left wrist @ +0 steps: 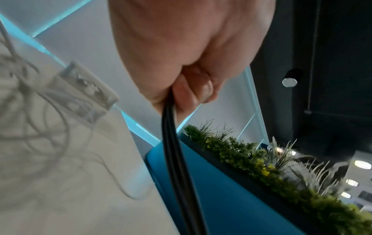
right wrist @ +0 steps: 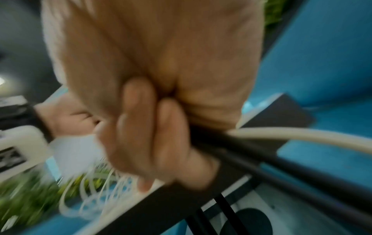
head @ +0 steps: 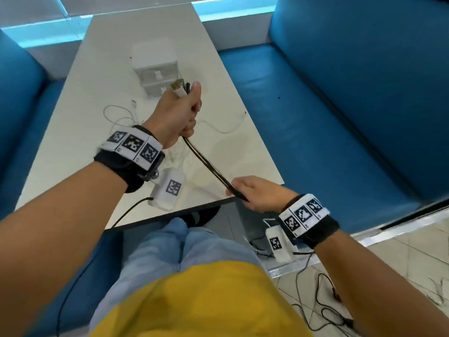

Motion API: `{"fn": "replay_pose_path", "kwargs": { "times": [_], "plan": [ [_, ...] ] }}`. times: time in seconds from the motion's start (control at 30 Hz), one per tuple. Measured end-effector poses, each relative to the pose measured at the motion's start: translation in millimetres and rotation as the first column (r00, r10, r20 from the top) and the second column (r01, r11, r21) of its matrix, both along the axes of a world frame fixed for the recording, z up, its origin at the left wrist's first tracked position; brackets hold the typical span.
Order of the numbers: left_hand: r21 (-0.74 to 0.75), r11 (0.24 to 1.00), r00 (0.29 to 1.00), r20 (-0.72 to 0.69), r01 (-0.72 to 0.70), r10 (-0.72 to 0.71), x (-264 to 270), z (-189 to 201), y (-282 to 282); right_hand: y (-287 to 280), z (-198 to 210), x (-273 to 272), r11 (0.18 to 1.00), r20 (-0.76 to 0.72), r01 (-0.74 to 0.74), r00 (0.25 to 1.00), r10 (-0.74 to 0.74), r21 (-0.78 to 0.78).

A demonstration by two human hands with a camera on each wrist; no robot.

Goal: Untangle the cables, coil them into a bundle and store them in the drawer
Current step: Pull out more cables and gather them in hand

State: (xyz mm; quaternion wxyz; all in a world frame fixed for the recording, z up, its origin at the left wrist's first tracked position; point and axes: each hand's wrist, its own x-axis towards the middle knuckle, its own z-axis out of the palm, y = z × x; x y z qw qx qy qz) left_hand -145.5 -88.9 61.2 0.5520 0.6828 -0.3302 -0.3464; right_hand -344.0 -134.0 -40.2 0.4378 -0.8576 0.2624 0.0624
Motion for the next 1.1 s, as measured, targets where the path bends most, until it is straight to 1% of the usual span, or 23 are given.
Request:
{"fn": "replay_pose_path", "kwargs": {
  "times": [0.07, 0.1, 0.13, 0.17, 0.2, 0.23, 0.3, 0.33, 0.37, 0.43, 0.47, 0.53, 0.63, 0.73, 0.8, 0.87, 0.93, 1.0, 1.03, 1.1],
  "plan": [
    [0.055, 0.998, 0.988, 0.153, -0.017, 0.008, 16.3, -5.2, 11.9, 10.5, 7.9, 15.7, 0.993, -0.094, -0.114, 0.989, 0.118, 0.043],
    [0.092, 0.995, 0.972, 0.234, -0.035, 0.012, 25.9, -5.2, 19.1, 14.1, 12.6, 25.0, 0.985, -0.131, -0.169, 0.977, 0.171, 0.027],
    [0.124, 0.991, 0.956, 0.293, -0.053, 0.015, 35.9, -3.6, 27.6, 15.3, 18.0, 35.1, 0.974, -0.152, -0.223, 0.964, 0.216, -0.031],
    [0.145, 0.987, 0.947, 0.321, -0.071, 0.021, 45.4, -1.9, 36.3, 14.8, 24.4, 44.7, 0.957, -0.161, -0.269, 0.955, 0.250, -0.107],
    [0.151, 0.984, 0.948, 0.316, -0.094, 0.042, 55.2, -0.6, 44.9, 12.5, 30.0, 54.6, 0.944, -0.152, -0.285, 0.953, 0.261, -0.164],
    [0.142, 0.982, 0.957, 0.281, -0.120, 0.077, 63.8, 0.9, 53.3, 8.8, 35.1, 65.3, 0.948, -0.126, -0.267, 0.961, 0.247, -0.174],
    [0.123, 0.978, 0.974, 0.173, -0.171, 0.149, 76.7, 3.4, 70.1, 0.9, 44.0, 88.5, 0.969, -0.047, -0.188, 0.982, 0.183, -0.158],
    [0.124, 0.974, 0.976, 0.130, -0.189, 0.173, 80.7, 3.0, 78.5, -1.9, 47.0, 101.1, 0.975, -0.004, -0.141, 0.990, 0.142, -0.174],
    [0.131, 0.970, 0.976, 0.105, -0.203, 0.190, 84.3, 1.4, 86.7, -4.3, 49.4, 114.7, 0.976, 0.040, -0.102, 0.993, 0.111, -0.192],
    [0.153, 0.960, 0.971, 0.089, -0.234, 0.222, 89.9, -3.9, 101.7, -4.4, 50.9, 141.8, 0.967, 0.097, -0.086, 0.989, 0.112, -0.241],
    [0.164, 0.955, 0.968, 0.080, -0.249, 0.239, 91.8, -7.0, 108.3, -2.3, 49.5, 154.3, 0.951, 0.091, -0.105, 0.986, 0.137, -0.291],
    [0.173, 0.948, 0.963, 0.047, -0.268, 0.264, 94.5, -12.7, 118.7, 1.3, 42.6, 175.8, 0.909, 0.032, -0.145, 0.985, 0.171, -0.390],
    [0.162, 0.945, 0.957, -0.004, -0.285, 0.290, 97.1, -19.4, 128.4, 2.2, 30.5, 195.6, 0.854, -0.091, -0.170, 0.985, 0.144, -0.492],
    [0.132, 0.942, 0.946, -0.055, -0.310, 0.319, 98.1, -25.4, 132.9, -0.7, 21.5, 202.2, 0.869, -0.184, -0.166, 0.979, 0.089, -0.465],
    [0.111, 0.943, 0.941, -0.092, -0.314, 0.324, 96.0, -28.5, 133.2, -2.0, 20.1, 202.3, 0.874, -0.172, -0.160, 0.981, 0.089, -0.460],
    [0.098, 0.952, 0.948, -0.110, -0.289, 0.299, 92.8, -30.7, 131.4, -2.4, 27.7, 199.5, 0.884, -0.137, -0.163, 0.984, 0.114, -0.438],
    [0.067, 0.964, 0.955, -0.133, -0.259, 0.266, 89.0, -32.4, 126.3, -0.6, 44.9, 193.6, 0.930, -0.093, -0.173, 0.984, 0.151, -0.324],
    [0.014, 0.968, 0.954, -0.165, -0.251, 0.250, 83.5, -33.8, 118.7, 3.1, 67.1, 185.6, 0.975, 0.013, -0.164, 0.986, 0.168, -0.149],
    [-0.017, 0.968, 0.954, -0.177, -0.249, 0.242, 80.1, -33.7, 114.7, 5.0, 78.1, 181.7, 0.984, 0.079, -0.162, 0.983, 0.168, -0.080],
    [-0.087, 0.970, 0.961, -0.182, -0.229, 0.210, 72.8, -34.3, 106.8, 6.4, 93.4, 175.6, 0.986, 0.178, -0.166, 0.971, 0.162, 0.006]
  ]
}}
